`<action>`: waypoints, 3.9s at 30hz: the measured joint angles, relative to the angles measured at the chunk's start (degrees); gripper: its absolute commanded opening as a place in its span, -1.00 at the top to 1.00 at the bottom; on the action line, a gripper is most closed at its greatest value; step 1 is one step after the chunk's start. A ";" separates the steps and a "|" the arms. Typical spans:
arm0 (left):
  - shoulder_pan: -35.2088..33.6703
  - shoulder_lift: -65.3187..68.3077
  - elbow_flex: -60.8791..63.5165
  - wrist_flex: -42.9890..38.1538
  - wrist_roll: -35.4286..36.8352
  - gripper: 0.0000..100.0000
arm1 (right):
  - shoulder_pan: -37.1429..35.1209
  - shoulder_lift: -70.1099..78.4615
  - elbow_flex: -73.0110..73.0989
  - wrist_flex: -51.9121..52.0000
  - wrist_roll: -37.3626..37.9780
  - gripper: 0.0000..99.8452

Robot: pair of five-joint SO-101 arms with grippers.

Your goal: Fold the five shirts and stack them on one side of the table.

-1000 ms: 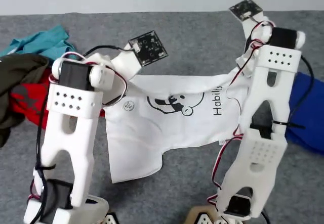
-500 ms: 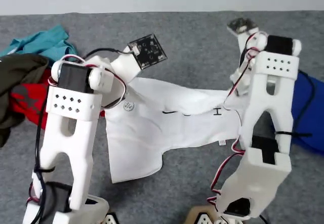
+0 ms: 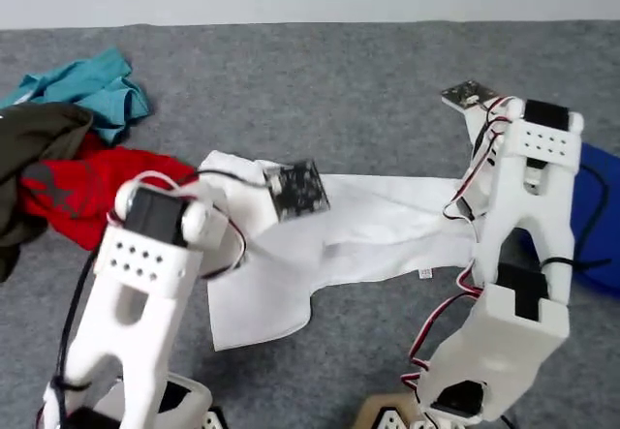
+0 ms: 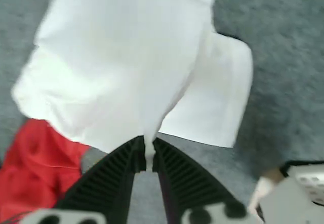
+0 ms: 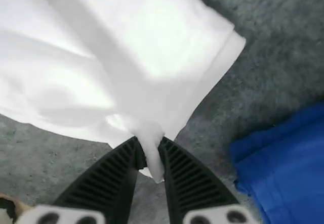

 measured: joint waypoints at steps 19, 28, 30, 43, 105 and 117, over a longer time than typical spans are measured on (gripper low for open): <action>4.13 -6.42 17.41 -0.26 0.26 0.99 | 0.00 0.00 0.26 0.00 1.14 0.98; 4.13 -6.42 18.37 -0.35 0.09 0.99 | 0.70 0.00 0.26 0.00 1.14 0.98; 4.13 -6.42 18.73 -0.35 0.00 0.99 | 0.70 0.00 0.26 0.00 1.14 0.98; 4.13 -6.42 20.31 -0.35 -1.58 0.87 | 0.70 0.00 0.26 0.00 1.14 0.98; -21.19 -6.42 15.65 -22.33 23.82 0.86 | -8.97 13.71 -11.52 -6.33 -40.79 0.50; -21.19 -6.42 20.04 -22.59 23.82 0.86 | -7.91 15.65 -15.30 -7.21 -40.79 0.50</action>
